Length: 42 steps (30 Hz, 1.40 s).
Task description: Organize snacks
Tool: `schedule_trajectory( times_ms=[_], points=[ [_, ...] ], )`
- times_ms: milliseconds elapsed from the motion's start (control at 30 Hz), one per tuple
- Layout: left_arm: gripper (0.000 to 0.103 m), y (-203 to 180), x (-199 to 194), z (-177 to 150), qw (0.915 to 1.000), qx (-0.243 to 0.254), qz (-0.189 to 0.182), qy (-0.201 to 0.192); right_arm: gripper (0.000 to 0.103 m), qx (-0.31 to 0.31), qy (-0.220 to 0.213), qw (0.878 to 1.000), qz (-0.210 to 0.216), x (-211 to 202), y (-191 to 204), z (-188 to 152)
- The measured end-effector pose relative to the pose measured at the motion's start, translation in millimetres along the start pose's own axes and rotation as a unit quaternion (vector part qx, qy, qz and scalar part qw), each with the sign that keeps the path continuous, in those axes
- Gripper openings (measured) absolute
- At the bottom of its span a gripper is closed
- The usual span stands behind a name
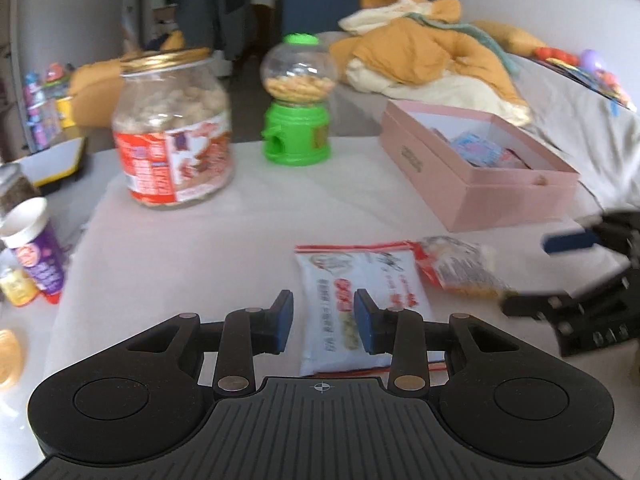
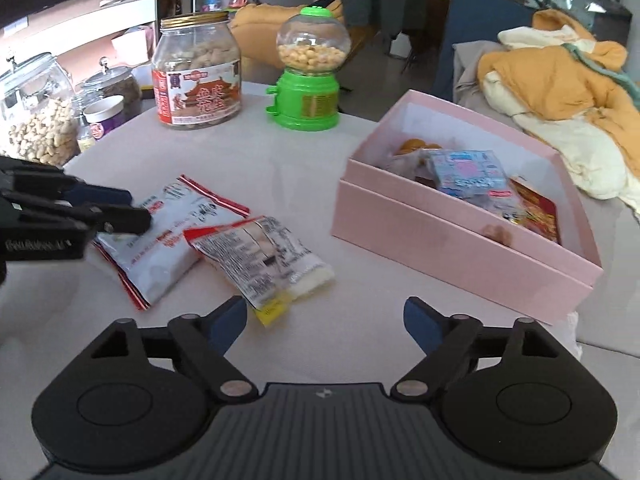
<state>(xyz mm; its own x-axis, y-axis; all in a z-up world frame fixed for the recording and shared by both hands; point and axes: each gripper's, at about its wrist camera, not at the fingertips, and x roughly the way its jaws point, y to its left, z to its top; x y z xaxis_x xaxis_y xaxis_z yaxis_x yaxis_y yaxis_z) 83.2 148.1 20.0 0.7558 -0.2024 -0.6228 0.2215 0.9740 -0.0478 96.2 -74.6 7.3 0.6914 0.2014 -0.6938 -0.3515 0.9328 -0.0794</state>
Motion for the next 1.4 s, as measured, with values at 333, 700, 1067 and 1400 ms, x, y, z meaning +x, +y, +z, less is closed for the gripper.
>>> schedule_trajectory(
  times_ms=[333,700,1067,1400],
  points=[
    [0.04,-59.2,-2.2,1.4,0.9949,0.1,0.001,-0.005,0.091,0.048,-0.012,0.999,0.003,3.1,-19.6,-22.7],
    [0.07,-73.9,7.5,-1.8,0.9912,0.131,-0.003,0.018,0.092,0.143,-0.016,0.989,0.013,1.4,-59.0,-32.4],
    [0.088,-52.5,36.5,7.9,0.9959,0.082,0.027,0.027,0.099,0.104,-0.007,0.995,-0.005,4.3,-43.5,-33.0],
    [0.082,-12.3,41.7,2.0,0.9994,-0.009,0.027,0.021,0.1,0.102,-0.009,0.995,-0.004,3.5,-42.3,-34.2]
  ],
)
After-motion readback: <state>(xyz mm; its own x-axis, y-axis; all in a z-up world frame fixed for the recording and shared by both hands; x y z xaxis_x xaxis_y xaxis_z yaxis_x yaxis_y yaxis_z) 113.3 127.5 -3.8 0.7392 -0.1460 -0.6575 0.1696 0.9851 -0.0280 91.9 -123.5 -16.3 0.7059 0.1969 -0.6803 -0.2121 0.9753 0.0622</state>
